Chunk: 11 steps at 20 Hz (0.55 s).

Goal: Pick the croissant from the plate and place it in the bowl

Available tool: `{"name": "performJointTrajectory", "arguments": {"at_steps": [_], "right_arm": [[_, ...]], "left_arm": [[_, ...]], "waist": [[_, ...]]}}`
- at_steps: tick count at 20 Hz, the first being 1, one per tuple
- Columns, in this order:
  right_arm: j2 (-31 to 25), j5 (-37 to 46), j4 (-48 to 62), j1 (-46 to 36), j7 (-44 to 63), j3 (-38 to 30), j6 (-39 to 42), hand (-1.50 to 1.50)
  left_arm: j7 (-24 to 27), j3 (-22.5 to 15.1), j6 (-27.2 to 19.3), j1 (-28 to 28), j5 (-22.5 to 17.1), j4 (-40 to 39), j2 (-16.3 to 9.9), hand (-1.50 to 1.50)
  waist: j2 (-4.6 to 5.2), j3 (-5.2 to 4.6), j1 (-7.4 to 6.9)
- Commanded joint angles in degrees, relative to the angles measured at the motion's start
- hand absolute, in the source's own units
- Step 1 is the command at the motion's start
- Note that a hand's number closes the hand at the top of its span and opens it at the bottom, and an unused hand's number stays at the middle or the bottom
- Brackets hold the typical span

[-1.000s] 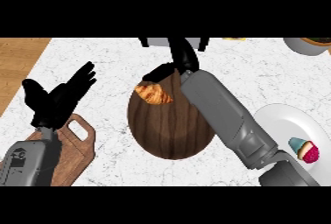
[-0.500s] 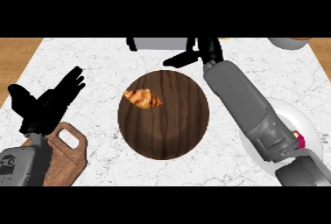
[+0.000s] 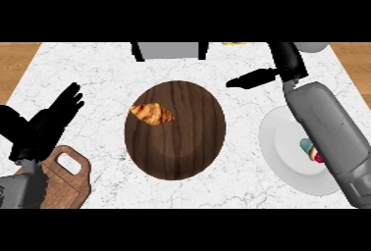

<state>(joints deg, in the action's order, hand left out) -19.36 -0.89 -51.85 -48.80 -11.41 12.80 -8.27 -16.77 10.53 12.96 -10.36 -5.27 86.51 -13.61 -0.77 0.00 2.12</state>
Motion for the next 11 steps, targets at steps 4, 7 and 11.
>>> {"name": "performJointTrajectory", "arguments": {"at_steps": [4, 7, 11], "right_arm": [[-8.76, -12.03, -22.45, 16.18, -3.25, -3.60, 16.06, -1.50], [-8.65, -17.96, -30.63, 26.69, -3.25, -3.95, 19.97, -1.50], [-17.36, -20.63, -42.66, 41.84, -8.34, -7.96, 25.24, 1.50]], "left_arm": [[-0.63, 0.94, -0.18, -0.07, -0.14, 0.69, -0.93, 0.00], [-0.01, 0.63, -0.90, 2.69, -0.12, 1.57, 0.67, 0.00], [-1.77, 0.76, -1.48, 1.68, -0.15, 2.52, 0.38, 0.00]], "waist": [[-0.42, 0.04, 1.81], [-0.57, 0.03, 2.27], [-0.34, 0.04, 2.61]]}}
